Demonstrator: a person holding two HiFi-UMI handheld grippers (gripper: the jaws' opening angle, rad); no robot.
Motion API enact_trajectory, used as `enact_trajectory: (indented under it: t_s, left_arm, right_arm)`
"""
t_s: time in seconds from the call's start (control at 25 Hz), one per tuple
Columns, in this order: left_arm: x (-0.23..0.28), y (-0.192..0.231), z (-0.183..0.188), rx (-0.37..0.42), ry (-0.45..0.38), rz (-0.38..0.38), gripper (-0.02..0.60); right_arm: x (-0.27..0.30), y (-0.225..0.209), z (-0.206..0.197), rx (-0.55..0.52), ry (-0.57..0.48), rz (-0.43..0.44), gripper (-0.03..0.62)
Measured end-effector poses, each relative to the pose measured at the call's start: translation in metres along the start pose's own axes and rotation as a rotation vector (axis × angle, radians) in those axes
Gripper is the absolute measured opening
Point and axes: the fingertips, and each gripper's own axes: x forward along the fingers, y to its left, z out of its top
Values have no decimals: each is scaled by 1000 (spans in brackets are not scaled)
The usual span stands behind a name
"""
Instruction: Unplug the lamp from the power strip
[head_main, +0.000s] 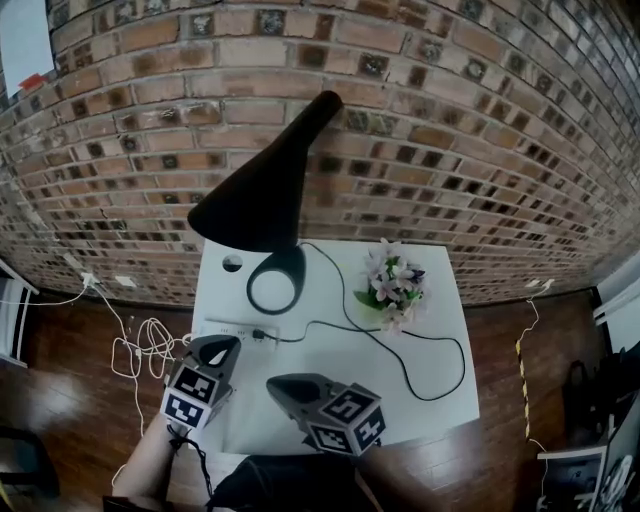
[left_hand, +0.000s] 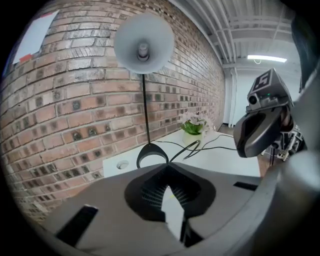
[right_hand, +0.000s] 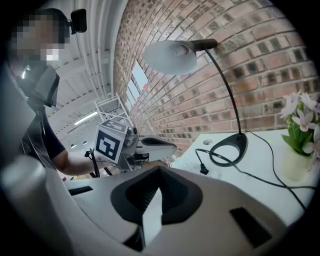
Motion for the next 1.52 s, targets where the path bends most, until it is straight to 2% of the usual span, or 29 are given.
enact_trajectory:
  t_s: [0.36,0.52,0.64,0.88,1.12,1.4,1.52]
  left_arm:
    - [39,0,-30,-1,137,-14,20]
    - [57,0,-36,9,175,-45,123]
    - [68,-1,-41,20,196,-64,140]
    - [87,1,-58,42,268,-75,141]
    - [100,0,-67,60,304,-82,141]
    - [109,-2,-66,72,300,-115,139]
    - [110,-2,-68,67,296,-123,97]
  right_arm:
    - [26,-53,-26,-28,110,-27,-12]
    - [38,-65,-31,-92,160,-27,-12]
    - [43,-70,-33,-123,193,-25,-12]
    - [64,-91,-50,-252,280,-69,-12]
    - [87,-114,-48,-250,244,-129,-12]
    - [99,-126,-56,-250,270,-137,-12]
    - [103,-132,-58,-233,278,-149,-12]
